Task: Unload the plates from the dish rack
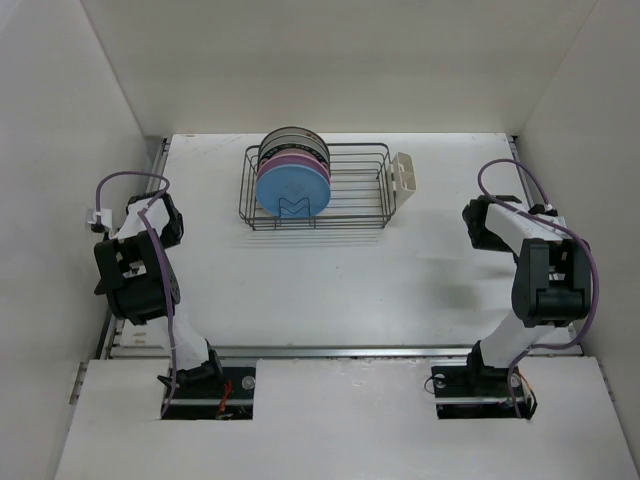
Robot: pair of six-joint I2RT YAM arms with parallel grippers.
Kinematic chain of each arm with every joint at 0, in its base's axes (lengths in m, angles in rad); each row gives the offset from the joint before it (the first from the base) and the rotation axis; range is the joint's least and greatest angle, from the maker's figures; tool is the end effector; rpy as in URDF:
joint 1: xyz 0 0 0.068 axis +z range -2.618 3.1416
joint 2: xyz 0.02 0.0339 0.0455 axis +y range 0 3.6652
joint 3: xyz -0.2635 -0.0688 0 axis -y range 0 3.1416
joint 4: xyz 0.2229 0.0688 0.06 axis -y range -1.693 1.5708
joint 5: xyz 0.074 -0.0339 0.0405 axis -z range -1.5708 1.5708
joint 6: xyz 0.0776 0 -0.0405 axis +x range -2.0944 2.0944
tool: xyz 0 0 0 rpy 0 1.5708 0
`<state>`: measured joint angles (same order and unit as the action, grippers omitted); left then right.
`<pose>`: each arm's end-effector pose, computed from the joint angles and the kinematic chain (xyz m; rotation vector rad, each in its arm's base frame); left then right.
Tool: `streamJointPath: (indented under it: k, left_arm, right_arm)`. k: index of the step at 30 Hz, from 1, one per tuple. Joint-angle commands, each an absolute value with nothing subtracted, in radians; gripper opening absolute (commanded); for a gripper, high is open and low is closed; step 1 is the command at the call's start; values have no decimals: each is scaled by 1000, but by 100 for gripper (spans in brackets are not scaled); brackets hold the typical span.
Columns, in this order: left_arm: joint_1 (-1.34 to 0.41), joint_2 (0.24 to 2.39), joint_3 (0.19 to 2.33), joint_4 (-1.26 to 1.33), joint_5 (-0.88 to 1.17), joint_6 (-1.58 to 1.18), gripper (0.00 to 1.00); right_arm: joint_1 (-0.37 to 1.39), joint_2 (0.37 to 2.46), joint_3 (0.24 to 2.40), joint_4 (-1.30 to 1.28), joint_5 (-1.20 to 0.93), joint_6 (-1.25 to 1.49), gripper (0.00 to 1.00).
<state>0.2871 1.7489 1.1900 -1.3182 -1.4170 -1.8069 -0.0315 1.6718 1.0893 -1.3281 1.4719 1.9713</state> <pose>0.2292 0.1476 0.2236 -1.5480 1.1898 1.4081 0.2359 -0.0847 0.2261 1.3548 1.1968 -1.1675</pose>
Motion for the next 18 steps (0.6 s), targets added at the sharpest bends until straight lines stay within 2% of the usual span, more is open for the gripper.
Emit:
streamJointPath:
  k: [1, 5, 7, 8, 11, 12, 14, 15, 16, 18]
  left_arm:
    - [285, 1741, 1221, -1588, -1439, -1824, 100]
    - [285, 1741, 1221, -1588, -1439, -1824, 100]
    - [285, 1741, 1279, -1588, -1460, -1734, 100]
    - [285, 1741, 1319, -1588, -1483, -1670, 100]
    - [276, 1833, 1605, -1588, -1505, -1241, 100]
    - [276, 1853, 1688, -1588, -1473, -1130, 100]
    - [276, 1864, 1911, -1588, -1401, -932, 100]
    - [276, 1841, 1963, -1547, -1347, -810, 100]
    - [276, 1804, 1983, -1306, -1122, -631, 100]
    - [297, 1627, 1922, -1085, -703, -246, 100]
  right_arm:
    - [-32, 1677, 1118, -1384, 1568, 1990, 100]
    - [-32, 1677, 1118, -1384, 1568, 1990, 100]
    - [-32, 1687, 1147, -1384, 1568, 1953, 100]
    - [-32, 1698, 1182, -1384, 1568, 1851, 100]
    - [-32, 1718, 1372, -1384, 1578, 1657, 100]
    - [-19, 1718, 1414, -1384, 1578, 1558, 100]
    - [38, 1675, 1521, -1384, 1617, 1525, 100]
    - [63, 1661, 1566, -1384, 1603, 1487, 100]
    - [89, 1652, 1615, -1384, 1579, 1453, 100]
    - [188, 1652, 1754, -1364, 1525, 1349, 100]
